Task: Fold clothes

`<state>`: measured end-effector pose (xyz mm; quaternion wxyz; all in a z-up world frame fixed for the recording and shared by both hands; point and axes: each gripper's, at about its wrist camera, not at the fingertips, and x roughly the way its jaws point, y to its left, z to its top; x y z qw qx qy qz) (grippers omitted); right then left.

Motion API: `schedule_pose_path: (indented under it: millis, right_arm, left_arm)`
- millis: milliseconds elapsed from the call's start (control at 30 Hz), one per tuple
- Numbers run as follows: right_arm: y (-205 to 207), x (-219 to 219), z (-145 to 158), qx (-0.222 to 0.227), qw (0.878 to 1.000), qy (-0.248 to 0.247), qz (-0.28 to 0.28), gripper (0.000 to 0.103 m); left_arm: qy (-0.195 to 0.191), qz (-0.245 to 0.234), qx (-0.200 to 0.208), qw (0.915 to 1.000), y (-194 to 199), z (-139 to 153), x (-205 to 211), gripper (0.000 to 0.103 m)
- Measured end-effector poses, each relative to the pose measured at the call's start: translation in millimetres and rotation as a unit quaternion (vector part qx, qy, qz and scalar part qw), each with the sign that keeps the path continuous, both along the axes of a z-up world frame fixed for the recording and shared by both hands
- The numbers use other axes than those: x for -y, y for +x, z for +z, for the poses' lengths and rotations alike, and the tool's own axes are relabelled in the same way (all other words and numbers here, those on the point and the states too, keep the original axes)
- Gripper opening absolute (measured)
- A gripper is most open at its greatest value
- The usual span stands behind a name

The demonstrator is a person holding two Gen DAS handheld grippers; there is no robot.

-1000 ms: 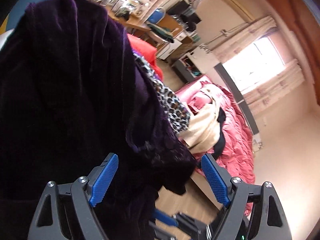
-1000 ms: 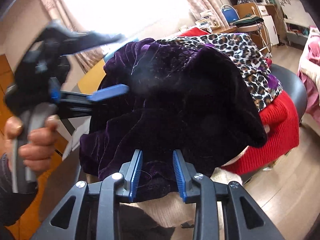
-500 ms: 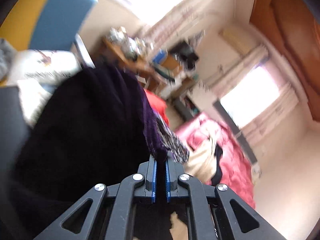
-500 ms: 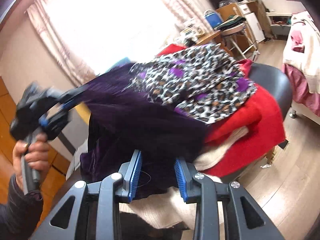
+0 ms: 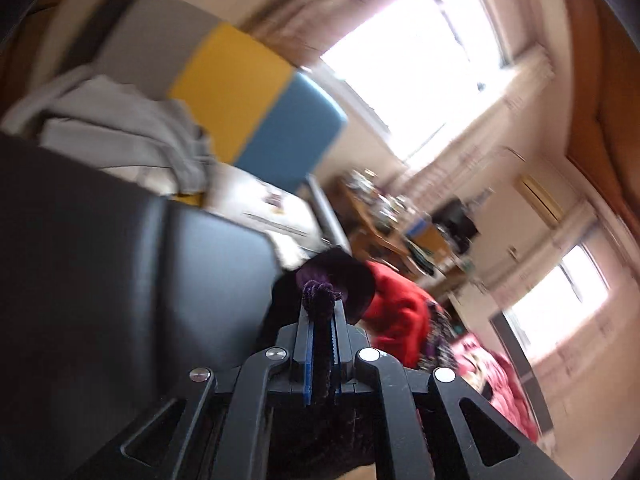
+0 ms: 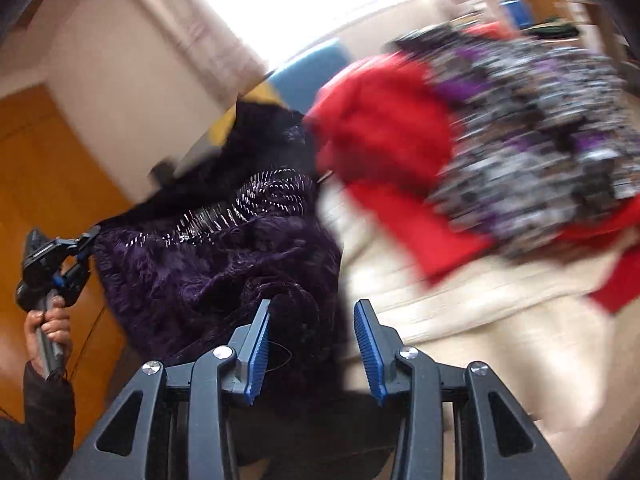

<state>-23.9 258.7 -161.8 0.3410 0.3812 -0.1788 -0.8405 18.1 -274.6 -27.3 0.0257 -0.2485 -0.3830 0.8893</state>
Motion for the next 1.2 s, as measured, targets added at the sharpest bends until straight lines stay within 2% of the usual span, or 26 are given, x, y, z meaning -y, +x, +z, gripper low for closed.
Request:
schedule_pose_path:
  millis: [100,167,333,433,500,533,600,700,767,833,867,900,967,1033,1100,1167,1200]
  right_arm:
    - [17,56,-6,0.008,0.998,0.015,0.064,0.043]
    - [31,88,-9,0.013,0.995,0.025,0.099,0.043]
    - [55,141,-9,0.015,0.986,0.053,0.155,0.043]
    - [67,166,-5,0.013,0.981,0.069,0.183,0.043]
    - [72,182,-3,0.009,0.977,0.086,0.197,0.043]
    - [67,188,-2,0.001,0.975,0.111,0.192,0.043]
    - [58,200,-4,-0.009,0.970,0.160,0.180,0.043]
    - [42,221,-34,0.035,0.960,0.222,0.166,0.043]
    - [42,234,-54,0.074,0.949,0.238,0.193,0.045]
    - [61,241,-63,0.100,0.933,0.236,0.253,0.045]
    - [70,241,-64,0.113,0.925,0.228,0.283,0.045]
    - [77,241,-64,0.122,0.917,0.225,0.307,0.044]
    - [87,238,-62,0.126,0.906,0.238,0.326,0.040]
    - [90,237,-46,0.098,0.904,0.247,0.335,0.041]
    - [89,239,-19,0.046,0.905,0.252,0.338,0.041]
    - [84,252,19,-0.051,0.905,0.255,0.336,0.042]
    - [84,262,33,-0.110,0.898,0.264,0.334,0.044]
  left_arm:
    - [0.017,0.068,0.030,0.9971,45,-27,58,0.007]
    - [0.028,0.109,0.068,0.9913,72,-53,89,0.007]
    - [0.067,0.190,0.156,0.9669,140,-119,150,0.009]
    - [0.085,0.212,0.166,0.9592,180,-143,156,0.019]
    - [0.086,0.227,0.168,0.9553,207,-152,154,0.029]
    - [0.086,0.231,0.167,0.9548,219,-155,151,0.031]
    - [0.089,0.232,0.162,0.9549,237,-164,145,0.043]
    - [0.092,0.228,0.162,0.9557,252,-178,137,0.047]
    - [0.074,0.230,0.171,0.9552,252,-182,133,0.047]
    - [0.042,0.234,0.182,0.9542,250,-182,131,0.047]
    - [0.018,0.235,0.182,0.9547,246,-177,130,0.050]
    - [-0.014,0.231,0.186,0.9551,240,-173,128,0.058]
    - [-0.072,0.221,0.204,0.9510,227,-168,126,0.063]
    - [-0.098,0.213,0.226,0.9455,220,-172,132,0.063]
    - [-0.081,0.216,0.223,0.9470,217,-177,144,0.063]
    - [-0.060,0.221,0.214,0.9498,219,-183,154,0.063]
    - [-0.051,0.222,0.210,0.9508,220,-185,158,0.063]
